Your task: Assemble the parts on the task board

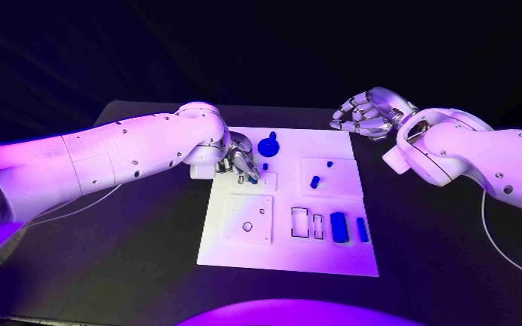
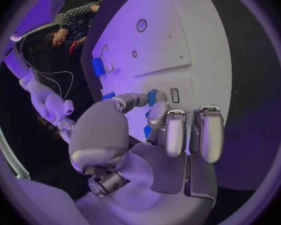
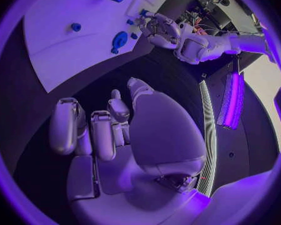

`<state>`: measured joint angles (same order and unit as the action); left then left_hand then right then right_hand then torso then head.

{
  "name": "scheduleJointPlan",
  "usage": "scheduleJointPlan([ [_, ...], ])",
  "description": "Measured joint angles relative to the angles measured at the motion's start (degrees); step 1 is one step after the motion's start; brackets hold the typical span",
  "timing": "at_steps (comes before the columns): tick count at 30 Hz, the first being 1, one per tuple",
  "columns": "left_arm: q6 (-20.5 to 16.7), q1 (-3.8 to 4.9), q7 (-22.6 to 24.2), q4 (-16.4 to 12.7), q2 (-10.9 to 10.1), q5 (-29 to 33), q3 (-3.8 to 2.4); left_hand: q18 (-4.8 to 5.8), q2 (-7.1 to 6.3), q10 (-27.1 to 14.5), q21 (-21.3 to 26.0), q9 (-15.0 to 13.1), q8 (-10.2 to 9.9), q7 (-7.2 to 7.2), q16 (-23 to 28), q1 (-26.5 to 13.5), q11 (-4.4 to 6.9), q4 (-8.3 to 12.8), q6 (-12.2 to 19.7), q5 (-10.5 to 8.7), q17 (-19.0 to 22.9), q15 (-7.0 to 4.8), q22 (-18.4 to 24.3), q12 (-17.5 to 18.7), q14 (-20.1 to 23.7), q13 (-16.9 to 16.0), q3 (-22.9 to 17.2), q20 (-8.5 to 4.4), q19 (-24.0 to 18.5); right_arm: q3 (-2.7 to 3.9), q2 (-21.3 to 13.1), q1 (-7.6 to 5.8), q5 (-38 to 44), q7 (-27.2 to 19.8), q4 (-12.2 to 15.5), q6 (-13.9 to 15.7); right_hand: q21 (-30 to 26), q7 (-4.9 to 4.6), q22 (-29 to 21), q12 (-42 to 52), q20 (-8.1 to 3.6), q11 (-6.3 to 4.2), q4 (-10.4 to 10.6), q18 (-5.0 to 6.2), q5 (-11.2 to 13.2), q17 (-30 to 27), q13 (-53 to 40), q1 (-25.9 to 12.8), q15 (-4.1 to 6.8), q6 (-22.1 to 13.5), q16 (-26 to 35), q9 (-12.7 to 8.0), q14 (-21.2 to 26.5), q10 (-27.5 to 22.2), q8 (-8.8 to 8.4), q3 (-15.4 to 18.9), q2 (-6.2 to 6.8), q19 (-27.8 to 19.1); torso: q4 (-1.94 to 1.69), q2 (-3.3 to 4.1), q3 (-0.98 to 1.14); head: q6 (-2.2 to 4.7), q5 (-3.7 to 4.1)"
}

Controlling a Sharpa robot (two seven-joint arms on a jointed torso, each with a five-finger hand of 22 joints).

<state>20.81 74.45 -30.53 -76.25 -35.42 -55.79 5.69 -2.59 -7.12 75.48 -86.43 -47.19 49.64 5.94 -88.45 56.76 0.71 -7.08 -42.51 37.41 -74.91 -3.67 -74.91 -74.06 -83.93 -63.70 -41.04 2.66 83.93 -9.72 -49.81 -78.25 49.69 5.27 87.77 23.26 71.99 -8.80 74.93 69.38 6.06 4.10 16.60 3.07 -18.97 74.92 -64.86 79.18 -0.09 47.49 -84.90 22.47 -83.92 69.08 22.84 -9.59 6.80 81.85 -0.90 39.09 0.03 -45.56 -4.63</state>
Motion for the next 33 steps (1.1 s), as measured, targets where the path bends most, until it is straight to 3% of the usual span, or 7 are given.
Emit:
scheduleJointPlan([
  [15,0.42,0.05,-0.23,0.15,0.38,-0.33,-0.03,-0.01,1.41,1.12,0.0,-0.11,0.0,-0.24,0.0,-1.47,0.72,1.54,-0.44,-1.68,0.0,-0.43,0.0,0.0,-0.01,-0.41,1.54,-0.43,0.0,0.0,0.11,0.0,0.04,0.01,-0.01,0.0,-0.27,0.0,-0.01,0.0,0.0,0.0,-0.08,0.0,0.0,-0.01,0.07,-0.38,0.0,0.0,0.0,0.13,0.0,0.0,0.22,-0.57,0.38,0.0,0.0,0.03,0.03,-0.21,0.15],
  [29,0.34,0.03,-0.23,0.11,0.48,-1.06,-0.02,-0.01,1.55,1.14,0.0,-0.05,-0.89,-0.95,0.0,-1.95,0.72,2.43,-1.39,-3.23,0.0,-0.63,0.0,0.0,-0.22,-0.4,2.43,-0.42,0.0,0.0,0.17,0.0,0.06,0.0,0.0,-0.01,-0.27,0.0,-0.02,0.0,0.0,0.0,-0.08,0.0,0.0,-0.01,0.07,-0.38,0.0,0.0,0.0,0.12,0.0,0.0,0.22,-0.57,0.38,0.0,-0.01,0.03,0.03,-0.27,0.27],
  [30,0.34,0.03,-0.23,0.12,0.48,-1.1,-0.01,-0.01,1.48,1.14,0.0,-0.03,-0.96,-1.02,0.0,-2.02,0.72,2.62,-1.47,-4.04,0.0,-0.64,0.0,0.0,-0.22,-0.4,2.62,-0.43,0.0,0.0,0.16,0.0,0.06,0.0,0.01,-0.01,-0.27,0.0,-0.02,0.0,0.0,0.0,-0.08,0.0,0.0,-0.01,0.07,-0.38,0.0,0.0,0.0,0.12,0.0,0.0,0.22,-0.56,0.38,0.0,-0.01,0.03,0.03,-0.29,0.27],
  [33,0.35,-0.04,-0.23,0.13,0.52,-1.22,0.03,-0.01,1.48,1.24,0.0,0.12,-1.6,-2.19,0.0,-2.01,0.82,2.97,-3.03,-9.0,0.0,-0.64,0.01,0.0,-0.22,-0.4,2.87,-0.42,0.0,0.0,0.15,0.0,0.06,0.0,0.04,0.0,-0.27,0.14,-0.02,0.0,0.0,0.0,-0.08,0.0,0.0,-0.01,0.16,-0.38,0.0,-0.14,0.22,0.12,0.0,0.0,0.22,-0.56,0.38,0.0,-0.01,0.02,0.02,-0.31,0.29],
])
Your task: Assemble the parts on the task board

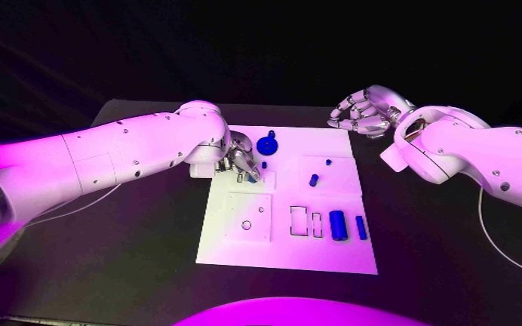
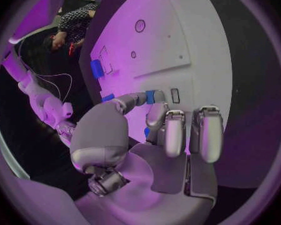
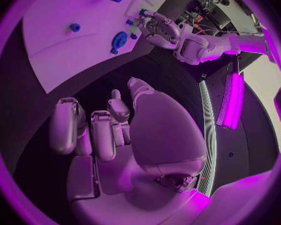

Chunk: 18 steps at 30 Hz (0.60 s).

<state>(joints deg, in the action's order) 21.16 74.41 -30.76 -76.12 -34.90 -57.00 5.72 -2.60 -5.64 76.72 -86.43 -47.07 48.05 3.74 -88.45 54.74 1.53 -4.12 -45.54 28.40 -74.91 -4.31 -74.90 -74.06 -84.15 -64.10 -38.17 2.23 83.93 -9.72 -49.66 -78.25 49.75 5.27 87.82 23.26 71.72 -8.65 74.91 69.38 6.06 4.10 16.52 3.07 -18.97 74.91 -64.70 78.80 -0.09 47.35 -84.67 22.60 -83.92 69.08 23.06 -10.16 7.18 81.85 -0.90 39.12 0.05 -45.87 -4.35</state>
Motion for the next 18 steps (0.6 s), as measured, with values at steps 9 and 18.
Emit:
scheduleJointPlan([
  [9,0.12,-0.09,-0.04,0.13,0.02,-0.31,0.08,0.0,0.38,-0.01,0.24,0.18,-0.38,-1.4,0.0,-0.37,0.01,-3.02,-1.41,-2.1,0.0,0.0,0.0,0.0,0.0,0.01,3.03,0.0,0.0,0.0,-0.05,0.0,0.01,-0.02,0.06,0.01,0.0,0.07,0.0,0.0,0.0,0.0,0.0,0.0,0.0,0.0,0.02,0.0,0.0,-0.07,0.0,0.0,0.0,0.0,0.0,0.0,0.0,0.0,0.01,-0.01,-0.02,-0.01,0.14],
  [18,0.34,-0.08,-0.07,0.32,0.04,-0.58,0.06,0.0,-0.07,-0.01,0.23,0.25,-0.79,-1.61,0.0,-0.81,0.01,-4.46,-1.86,-2.31,0.0,0.0,0.0,0.19,0.0,0.15,4.1,0.01,0.0,0.0,-0.1,0.0,0.02,-0.03,0.11,0.01,-0.28,0.06,0.04,0.0,0.0,0.0,0.0,0.0,0.0,-0.01,0.07,0.0,0.0,-0.07,0.0,-0.01,0.0,0.0,0.0,0.0,0.0,0.0,0.0,0.0,-0.02,-0.01,0.21],
])
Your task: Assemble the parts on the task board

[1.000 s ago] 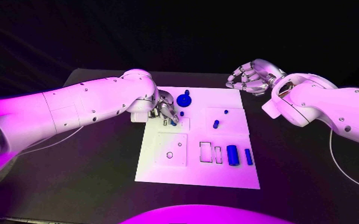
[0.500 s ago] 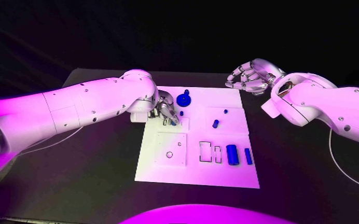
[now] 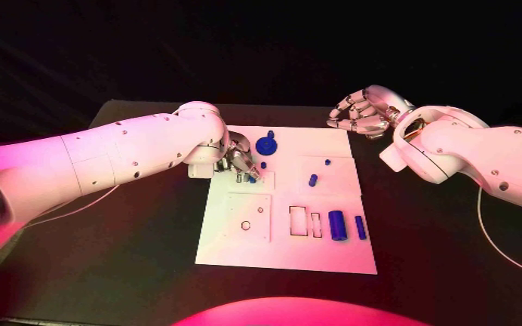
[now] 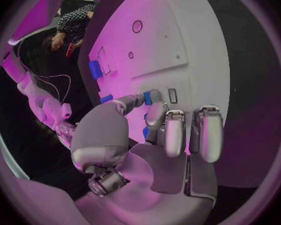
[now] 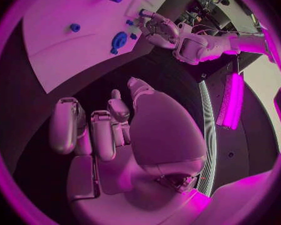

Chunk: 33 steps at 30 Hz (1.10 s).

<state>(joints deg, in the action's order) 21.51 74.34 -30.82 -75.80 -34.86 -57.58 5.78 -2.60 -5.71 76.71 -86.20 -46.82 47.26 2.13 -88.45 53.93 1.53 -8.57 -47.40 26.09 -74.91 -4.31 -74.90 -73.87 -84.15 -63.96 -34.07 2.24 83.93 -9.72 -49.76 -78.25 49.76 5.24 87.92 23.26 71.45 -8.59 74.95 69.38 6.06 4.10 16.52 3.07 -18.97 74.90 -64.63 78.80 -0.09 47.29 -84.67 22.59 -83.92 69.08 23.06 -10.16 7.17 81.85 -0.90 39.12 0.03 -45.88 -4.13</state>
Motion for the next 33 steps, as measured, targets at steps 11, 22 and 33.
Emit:
scheduleJointPlan([
  [11,-0.01,-0.01,0.06,0.03,-0.1,-0.06,-0.03,0.0,0.63,-0.23,0.21,0.0,-0.06,0.22,0.0,-0.41,-0.22,-0.77,0.07,0.0,0.0,0.0,0.0,0.0,0.0,0.06,-0.17,0.0,0.0,0.0,-0.11,0.0,0.02,0.0,0.02,0.0,0.0,0.0,-0.01,0.0,0.0,0.0,0.0,0.0,0.0,0.05,0.0,0.0,0.0,0.0,0.0,0.05,0.0,0.0,0.0,0.0,0.0,0.0,0.02,0.02,-0.01,0.2,-0.02],
  [22,-0.02,-0.05,0.07,0.09,-0.31,0.01,-0.02,0.0,-1.07,-0.44,0.42,-0.03,-0.59,0.42,0.0,-2.06,-0.43,-4.54,-0.13,-1.42,0.0,0.01,0.0,0.0,0.0,0.15,5.14,0.0,0.0,0.0,-0.18,0.0,0.02,0.0,0.04,0.0,0.0,0.0,-0.01,0.0,0.0,0.0,0.16,0.0,0.0,0.04,-0.01,0.0,0.0,0.0,0.0,0.04,0.0,0.0,0.0,-0.16,0.0,0.0,0.0,0.03,-0.02,0.16,0.1],
  [33,-0.03,-0.12,0.06,-0.31,-0.85,0.01,-0.1,0.0,-2.36,-0.44,0.43,-0.22,-1.21,0.41,0.0,-0.97,-0.42,-8.18,-0.14,-12.43,0.0,0.01,0.0,0.21,0.0,0.17,11.39,0.01,0.0,0.0,-0.23,0.0,0.02,0.0,0.03,0.0,0.0,0.0,-0.02,0.0,0.0,0.0,0.16,0.0,0.0,0.03,-0.01,0.0,0.0,0.0,0.0,0.04,0.0,0.0,0.0,-0.16,0.0,0.0,-0.01,-0.01,-0.01,0.24,0.06],
])
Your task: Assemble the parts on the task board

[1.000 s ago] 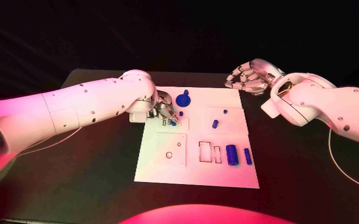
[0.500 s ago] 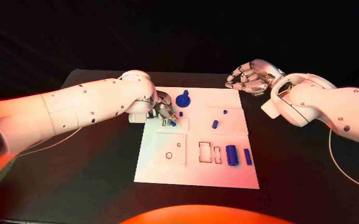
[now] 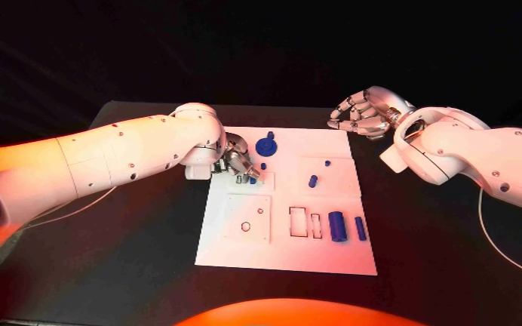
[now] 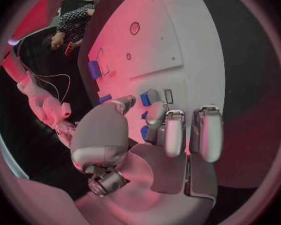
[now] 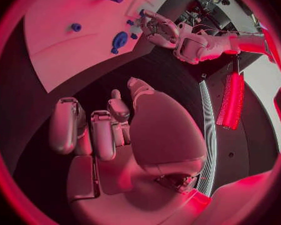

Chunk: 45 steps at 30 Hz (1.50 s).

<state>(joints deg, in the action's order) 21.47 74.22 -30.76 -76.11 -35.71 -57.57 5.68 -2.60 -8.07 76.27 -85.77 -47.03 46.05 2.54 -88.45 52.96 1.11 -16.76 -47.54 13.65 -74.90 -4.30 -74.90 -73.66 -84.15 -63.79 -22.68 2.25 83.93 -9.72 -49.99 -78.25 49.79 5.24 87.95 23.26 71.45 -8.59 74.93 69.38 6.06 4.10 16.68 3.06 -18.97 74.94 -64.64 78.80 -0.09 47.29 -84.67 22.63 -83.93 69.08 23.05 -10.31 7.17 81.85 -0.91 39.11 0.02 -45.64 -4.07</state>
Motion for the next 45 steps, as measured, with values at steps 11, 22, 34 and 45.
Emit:
scheduleJointPlan([
  [11,-0.17,-0.15,-0.13,-1.83,-1.41,0.04,-1.55,0.0,0.0,-0.03,0.23,0.01,-0.06,0.01,0.0,0.0,0.03,0.16,0.01,-0.21,0.0,0.0,0.0,0.23,0.0,0.3,0.15,0.0,0.0,0.0,0.01,0.01,0.0,-0.03,-0.16,0.0,0.0,0.0,-0.01,0.0,0.0,0.0,0.0,0.0,0.0,-0.01,0.0,0.0,0.0,0.0,0.0,0.0,0.0,0.0,0.0,0.0,0.0,0.0,-0.01,-0.04,-0.01,0.52,0.04],
  [22,-0.88,2.44,-0.11,-4.45,-4.64,3.32,-5.51,0.0,1.0,-7.19,2.63,2.74,-6.18,2.92,1.16,5.72,-2.06,0.23,3.74,-0.2,0.0,1.48,-0.01,7.59,0.21,10.24,1.51,1.14,-2.8,-0.01,0.02,0.04,0.01,-0.05,-0.64,0.0,0.0,0.0,-0.02,0.0,0.0,0.0,0.0,0.0,0.0,-0.01,0.0,0.0,0.0,0.0,0.0,-0.01,0.0,0.0,0.0,0.0,0.0,0.0,-0.06,-0.11,0.01,1.4,0.18],
  [34,-2.82,4.56,0.14,3.42,-2.25,4.53,-5.72,0.0,1.56,-10.93,3.84,5.61,-10.19,4.33,1.85,7.74,-3.54,-0.01,5.57,0.01,0.0,2.54,0.64,10.95,0.06,15.14,2.53,2.26,-3.92,-0.01,0.04,0.05,0.06,-0.06,-0.81,0.01,-0.23,-0.19,-0.02,-0.22,0.0,0.0,-0.32,0.0,0.0,-0.02,0.06,-0.31,0.0,-0.18,0.0,0.1,0.0,0.0,0.0,-0.32,0.31,0.0,-0.04,0.02,0.01,2.1,-0.27],
  [45,-4.14,3.97,0.58,11.74,2.51,2.8,-4.78,0.0,1.33,-11.07,3.95,6.23,-10.83,4.52,1.94,7.96,-3.68,0.16,5.76,0.01,-0.04,2.69,0.05,10.88,0.21,14.91,2.68,2.34,-3.99,-0.01,-0.03,0.06,0.39,-0.09,-0.68,0.01,-0.23,-0.19,0.02,-0.22,0.0,0.0,-0.32,0.0,0.0,-0.03,0.05,-0.31,0.0,-0.19,0.0,0.09,0.0,0.0,0.0,-0.32,0.31,0.0,0.08,0.15,-0.1,2.51,-0.49],
])
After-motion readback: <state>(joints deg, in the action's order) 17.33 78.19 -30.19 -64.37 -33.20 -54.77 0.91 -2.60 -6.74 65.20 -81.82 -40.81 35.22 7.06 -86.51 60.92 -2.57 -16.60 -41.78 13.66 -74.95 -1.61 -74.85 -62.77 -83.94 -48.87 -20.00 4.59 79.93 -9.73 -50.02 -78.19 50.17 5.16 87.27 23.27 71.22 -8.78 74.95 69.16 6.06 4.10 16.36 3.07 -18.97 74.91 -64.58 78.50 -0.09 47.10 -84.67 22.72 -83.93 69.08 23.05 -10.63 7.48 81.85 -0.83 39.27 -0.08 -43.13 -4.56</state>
